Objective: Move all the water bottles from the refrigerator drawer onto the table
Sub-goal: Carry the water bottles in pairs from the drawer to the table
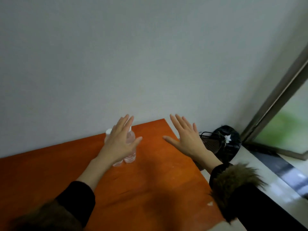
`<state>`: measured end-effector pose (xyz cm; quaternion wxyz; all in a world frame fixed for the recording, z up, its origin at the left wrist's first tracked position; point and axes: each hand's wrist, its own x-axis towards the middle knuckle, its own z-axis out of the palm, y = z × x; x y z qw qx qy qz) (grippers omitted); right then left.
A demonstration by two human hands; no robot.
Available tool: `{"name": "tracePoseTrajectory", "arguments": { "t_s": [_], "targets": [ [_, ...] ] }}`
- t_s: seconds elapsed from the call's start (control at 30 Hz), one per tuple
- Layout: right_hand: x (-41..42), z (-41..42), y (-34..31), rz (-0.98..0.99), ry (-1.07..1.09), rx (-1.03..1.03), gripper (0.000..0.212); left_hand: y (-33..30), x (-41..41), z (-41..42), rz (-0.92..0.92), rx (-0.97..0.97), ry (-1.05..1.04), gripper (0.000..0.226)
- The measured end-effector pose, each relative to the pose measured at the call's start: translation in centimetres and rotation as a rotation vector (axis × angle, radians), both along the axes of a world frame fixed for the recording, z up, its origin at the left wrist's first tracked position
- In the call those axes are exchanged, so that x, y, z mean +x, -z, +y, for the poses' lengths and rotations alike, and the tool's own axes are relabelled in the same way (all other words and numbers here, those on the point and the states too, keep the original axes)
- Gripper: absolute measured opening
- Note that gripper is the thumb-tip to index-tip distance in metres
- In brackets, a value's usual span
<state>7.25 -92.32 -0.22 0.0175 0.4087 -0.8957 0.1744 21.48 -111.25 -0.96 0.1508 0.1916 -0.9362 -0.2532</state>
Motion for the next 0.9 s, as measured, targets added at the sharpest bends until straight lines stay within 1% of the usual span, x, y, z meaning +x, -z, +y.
{"name": "tracePoseTrajectory", "arguments": {
  "t_s": [0.1, 0.2, 0.27, 0.43, 0.57, 0.77, 0.9],
  "targets": [
    [1.0, 7.7, -2.6, 0.168, 0.117, 0.055, 0.094, -2.6, -2.0, 6.1, 0.010, -0.189, 0.126, 0.075],
    [2.4, 17.0, -5.1, 0.253, 0.256, 0.101, 0.099, -4.7, -3.7, 13.5, 0.033, -0.344, 0.272, 0.083],
    [3.9, 23.5, -6.4, 0.294, 0.358, 0.119, 0.101, -5.6, -4.4, 19.1, 0.050, -0.401, 0.367, 0.089],
    [8.7, 38.9, -8.1, 0.360, 0.598, 0.167, 0.095, -7.6, -4.9, 33.4, 0.166, -0.435, 0.587, 0.088],
    [12.4, 49.4, -9.1, 0.365, 0.775, 0.190, 0.095, -8.4, -5.0, 44.2, 0.216, -0.454, 0.746, 0.086],
    [16.9, 62.4, -9.3, 0.355, 1.027, 0.241, 0.095, -8.8, -6.2, 58.6, 0.289, -0.425, 0.995, 0.082],
    [18.7, 69.9, -8.6, 0.326, 1.154, 0.241, 0.095, -8.6, -7.1, 67.8, 0.317, -0.407, 1.135, 0.083]
  ]
}}
